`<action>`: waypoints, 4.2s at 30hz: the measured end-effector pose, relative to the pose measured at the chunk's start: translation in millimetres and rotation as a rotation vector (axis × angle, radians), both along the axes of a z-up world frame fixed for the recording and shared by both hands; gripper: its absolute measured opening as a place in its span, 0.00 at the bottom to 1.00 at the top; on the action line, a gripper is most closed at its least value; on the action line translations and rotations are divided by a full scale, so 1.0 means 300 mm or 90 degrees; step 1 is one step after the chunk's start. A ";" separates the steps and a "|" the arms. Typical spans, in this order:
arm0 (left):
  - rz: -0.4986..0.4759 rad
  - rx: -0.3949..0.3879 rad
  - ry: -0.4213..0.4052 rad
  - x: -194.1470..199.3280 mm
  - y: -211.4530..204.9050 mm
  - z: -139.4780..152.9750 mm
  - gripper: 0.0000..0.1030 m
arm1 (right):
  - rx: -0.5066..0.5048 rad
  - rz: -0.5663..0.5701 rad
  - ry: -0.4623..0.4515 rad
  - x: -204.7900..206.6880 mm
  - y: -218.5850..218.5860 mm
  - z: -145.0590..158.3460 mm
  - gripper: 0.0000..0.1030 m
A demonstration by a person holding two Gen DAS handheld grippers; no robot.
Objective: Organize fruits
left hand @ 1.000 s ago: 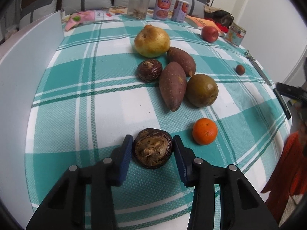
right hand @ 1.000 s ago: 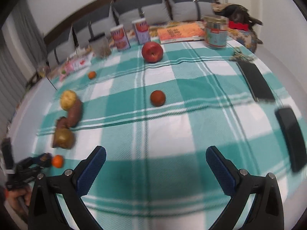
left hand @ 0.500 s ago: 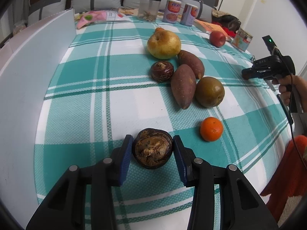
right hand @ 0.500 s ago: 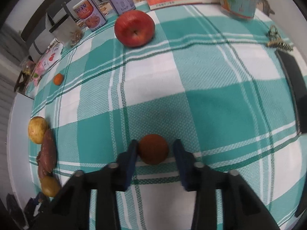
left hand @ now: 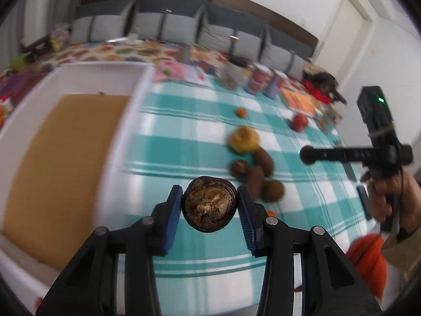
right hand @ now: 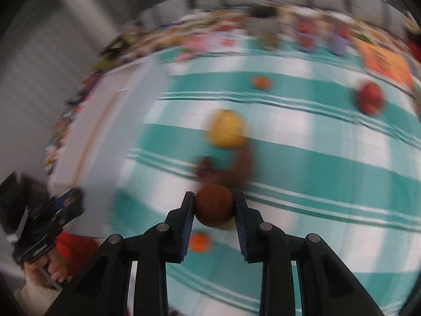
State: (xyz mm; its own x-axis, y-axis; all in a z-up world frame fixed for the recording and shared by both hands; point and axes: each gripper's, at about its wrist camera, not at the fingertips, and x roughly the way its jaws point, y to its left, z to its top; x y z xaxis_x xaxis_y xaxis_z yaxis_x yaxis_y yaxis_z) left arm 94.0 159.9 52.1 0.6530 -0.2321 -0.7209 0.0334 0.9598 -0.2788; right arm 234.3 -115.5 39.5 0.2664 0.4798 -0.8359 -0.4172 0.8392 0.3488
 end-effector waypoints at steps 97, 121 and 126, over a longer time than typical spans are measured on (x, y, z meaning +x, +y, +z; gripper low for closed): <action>0.084 0.174 0.054 0.329 -0.281 -0.534 0.95 | -0.190 -0.339 -0.210 -0.173 -0.616 -0.423 0.84; 0.036 0.122 0.062 0.330 -0.285 -0.504 0.94 | -0.188 -0.371 -0.175 -0.154 -0.640 -0.444 0.84; -0.046 0.116 0.017 0.425 -0.433 -0.362 0.94 | -0.189 -0.367 -0.171 -0.149 -0.637 -0.448 0.85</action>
State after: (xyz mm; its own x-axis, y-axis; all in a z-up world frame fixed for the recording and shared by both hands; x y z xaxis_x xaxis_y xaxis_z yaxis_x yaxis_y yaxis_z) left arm 221.5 30.1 -56.6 0.6193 -0.1426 -0.7721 0.0995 0.9897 -0.1030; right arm 189.5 -306.7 -94.9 0.6250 -0.0387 -0.7796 0.0837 0.9963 0.0177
